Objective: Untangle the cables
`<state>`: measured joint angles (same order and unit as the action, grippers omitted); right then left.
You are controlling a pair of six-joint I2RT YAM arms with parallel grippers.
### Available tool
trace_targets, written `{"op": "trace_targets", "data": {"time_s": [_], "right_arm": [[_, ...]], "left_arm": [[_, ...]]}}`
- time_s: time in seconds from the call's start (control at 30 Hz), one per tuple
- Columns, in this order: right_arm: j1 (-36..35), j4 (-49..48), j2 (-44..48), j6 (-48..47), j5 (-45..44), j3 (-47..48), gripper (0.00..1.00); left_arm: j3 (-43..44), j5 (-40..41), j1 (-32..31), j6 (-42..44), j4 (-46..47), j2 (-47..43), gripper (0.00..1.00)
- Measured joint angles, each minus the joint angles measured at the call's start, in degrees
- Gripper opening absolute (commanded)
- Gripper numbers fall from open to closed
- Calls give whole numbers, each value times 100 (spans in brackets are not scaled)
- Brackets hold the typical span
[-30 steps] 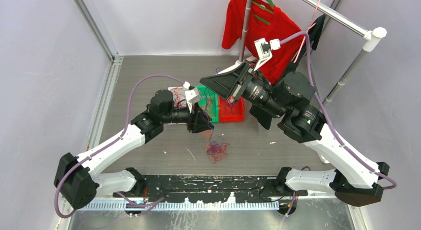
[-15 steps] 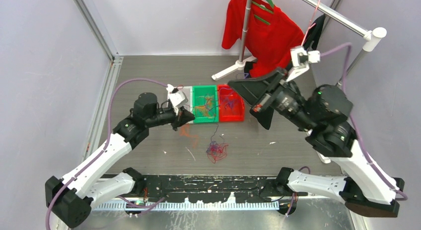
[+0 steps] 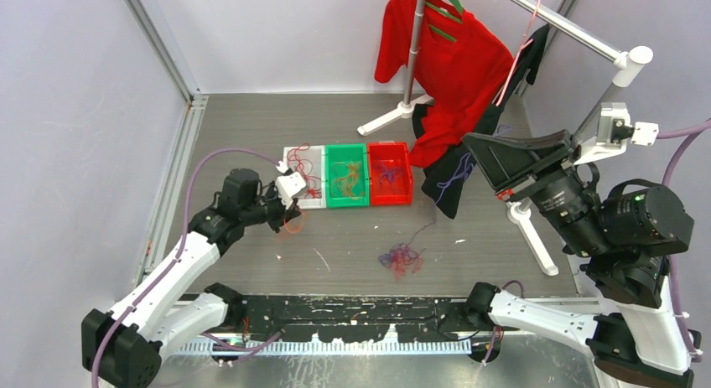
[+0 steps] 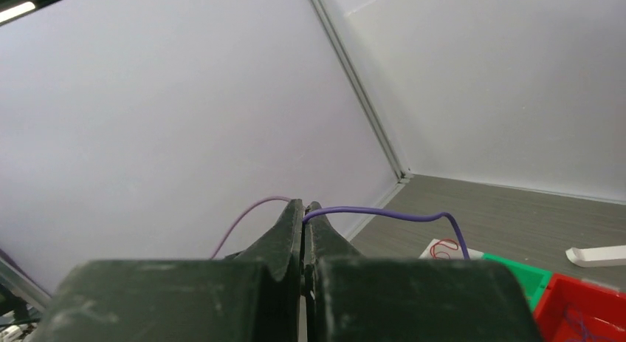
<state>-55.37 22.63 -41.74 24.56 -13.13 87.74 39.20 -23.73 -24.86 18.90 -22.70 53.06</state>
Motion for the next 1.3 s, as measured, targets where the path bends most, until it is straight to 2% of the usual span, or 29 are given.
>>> {"op": "trace_targets", "data": {"time_s": [0.07,0.17,0.3,0.43,1.0,1.3], "right_arm": [[0,68,-20,-26,-37,-28,1],[0,166,-52,-33,-42,-153,1],[0,225,-120,-33,-35,-337,1],[0,225,-146,-26,-28,-584,1],[0,-98,-225,109,157,-1034,1],[0,-201,-210,127,184,-1158,1]], "left_arm": [[94,-175,31,74,-79,-76,0],[699,-595,37,83,-210,-57,0],[2079,-1165,35,-66,-125,297,0],[3014,-1438,35,-269,181,782,0],[4461,-1519,-4,-1014,914,3084,0],[4684,-1401,-197,-981,916,3687,0]]}}
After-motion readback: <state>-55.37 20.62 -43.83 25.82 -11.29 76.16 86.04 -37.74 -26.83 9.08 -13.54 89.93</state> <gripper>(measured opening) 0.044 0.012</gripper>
